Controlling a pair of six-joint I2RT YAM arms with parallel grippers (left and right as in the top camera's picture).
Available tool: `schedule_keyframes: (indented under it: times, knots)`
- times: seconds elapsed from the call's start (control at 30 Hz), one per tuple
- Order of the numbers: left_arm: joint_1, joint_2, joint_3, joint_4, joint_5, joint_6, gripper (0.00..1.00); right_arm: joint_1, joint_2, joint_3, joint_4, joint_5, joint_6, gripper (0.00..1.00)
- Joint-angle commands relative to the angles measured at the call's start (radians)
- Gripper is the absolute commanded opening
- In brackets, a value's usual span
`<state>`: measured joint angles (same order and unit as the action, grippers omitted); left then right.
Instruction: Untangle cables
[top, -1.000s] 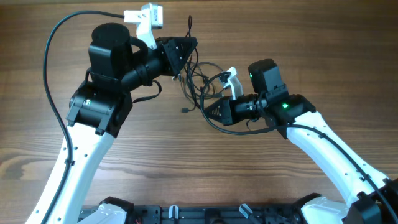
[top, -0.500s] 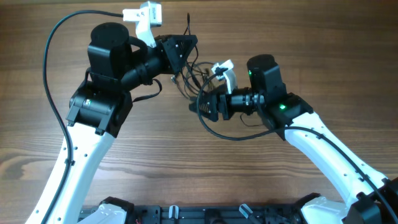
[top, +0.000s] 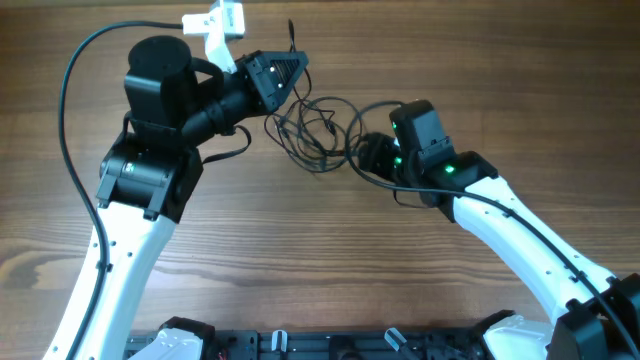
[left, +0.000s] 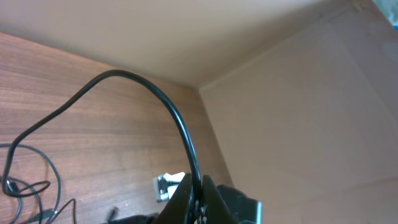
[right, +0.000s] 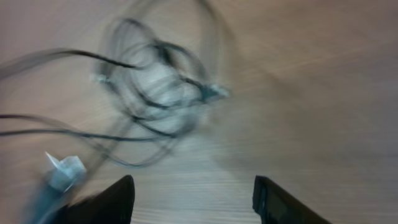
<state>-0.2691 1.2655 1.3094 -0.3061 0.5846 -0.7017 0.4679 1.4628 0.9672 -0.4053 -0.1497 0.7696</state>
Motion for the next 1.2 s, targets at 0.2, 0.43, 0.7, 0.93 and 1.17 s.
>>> schedule_keyframes:
  times: [0.2, 0.43, 0.7, 0.93, 1.17]
  knots:
    - [-0.01, 0.089, 0.01, -0.278, -0.151, 0.095, 0.04, 0.002, -0.061, 0.021, 0.248, -0.686, -0.378, 0.75]
    - [-0.115, 0.154, 0.01, -0.274, -0.124, 0.095, 0.04, 0.002, -0.065, 0.021, 0.278, -0.724, -0.378, 0.77]
    - [-0.182, 0.154, 0.01, -0.254, -0.011, 0.084, 0.04, 0.002, -0.065, 0.021, 0.299, -0.546, -0.376, 0.76]
    - [-0.176, 0.154, 0.01, -0.271, -0.017, 0.085, 0.04, 0.002, -0.065, 0.021, 0.293, -0.377, -0.374, 0.71]
    - [-0.142, 0.154, 0.01, -0.324, -0.006, 0.083, 0.04, 0.002, -0.065, 0.021, 0.371, -0.375, -0.374, 0.61]
